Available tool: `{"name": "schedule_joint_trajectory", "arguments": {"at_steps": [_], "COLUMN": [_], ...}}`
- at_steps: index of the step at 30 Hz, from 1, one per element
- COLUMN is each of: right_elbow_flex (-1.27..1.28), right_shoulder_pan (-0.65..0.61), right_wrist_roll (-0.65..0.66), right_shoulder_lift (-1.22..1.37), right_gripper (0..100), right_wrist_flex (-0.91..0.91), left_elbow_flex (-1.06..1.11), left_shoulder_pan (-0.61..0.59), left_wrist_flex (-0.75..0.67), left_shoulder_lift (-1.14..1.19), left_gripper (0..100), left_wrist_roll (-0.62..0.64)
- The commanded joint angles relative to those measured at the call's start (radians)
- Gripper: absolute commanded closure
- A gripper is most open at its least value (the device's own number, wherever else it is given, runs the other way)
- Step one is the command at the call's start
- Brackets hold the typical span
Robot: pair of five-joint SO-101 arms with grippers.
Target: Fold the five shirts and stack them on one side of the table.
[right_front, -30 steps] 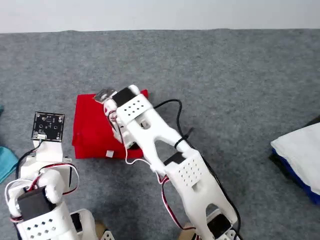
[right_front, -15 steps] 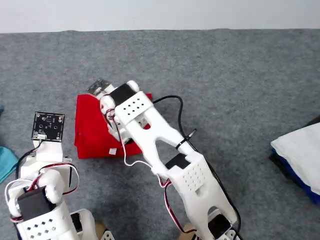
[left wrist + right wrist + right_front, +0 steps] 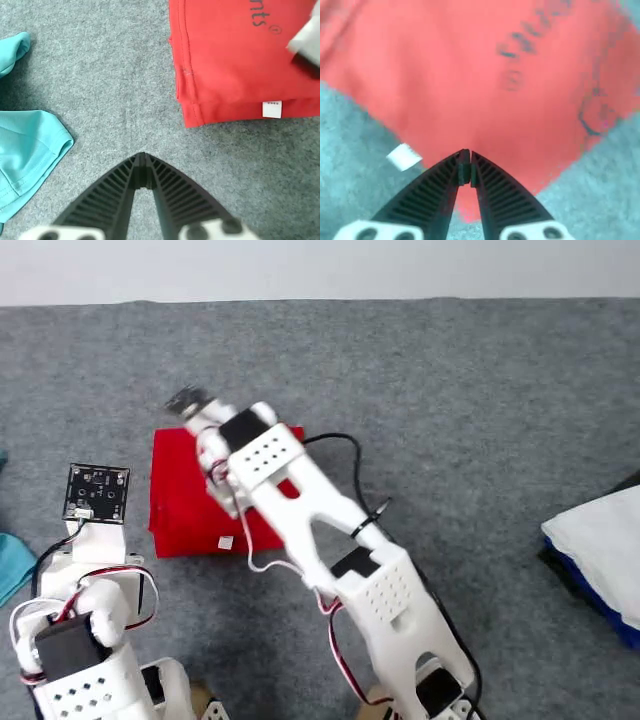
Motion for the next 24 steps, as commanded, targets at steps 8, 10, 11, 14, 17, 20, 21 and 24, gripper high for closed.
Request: {"name": "schedule_joint_trajectory", "arguments": {"at_steps": [8,10,11,14,17,20,21,24], "right_elbow_flex": [-0.098,-0.097,-0.092,-0.092,-0.097,-0.097,-0.097,-0.097], "right_shoulder_pan": [0.084,0.084,0.081,0.077,0.077,0.077,0.077,0.077], "right_wrist_roll": [-0.299,-0.362,-0.382,-0.4,-0.402,-0.402,-0.404,-0.404], "right_shoulder_lift": [-0.099,-0.094,-0.093,-0.077,-0.044,-0.005,0.008,0.053], "right_gripper": [85.2,79.3,77.5,77.0,77.1,77.1,77.0,77.0], "right_wrist_flex": [0.094,0.134,0.145,0.154,0.145,0.131,0.122,0.073], "left_elbow_flex": [-0.012,-0.012,-0.012,-0.012,-0.01,-0.01,-0.01,-0.01], "left_shoulder_pan": [-0.005,-0.005,-0.005,-0.005,-0.005,-0.005,-0.005,-0.005], "left_wrist_flex": [0.0,0.0,0.0,0.0,0.0,0.0,0.0,0.0], "left_shoulder_lift": [-0.014,-0.014,-0.014,-0.014,-0.014,-0.014,-0.014,-0.014], "left_gripper": [100,100,100,100,100,100,100,100], "left_wrist_roll": [-0.008,-0.008,-0.008,-0.008,-0.008,-0.008,-0.008,-0.008]}}
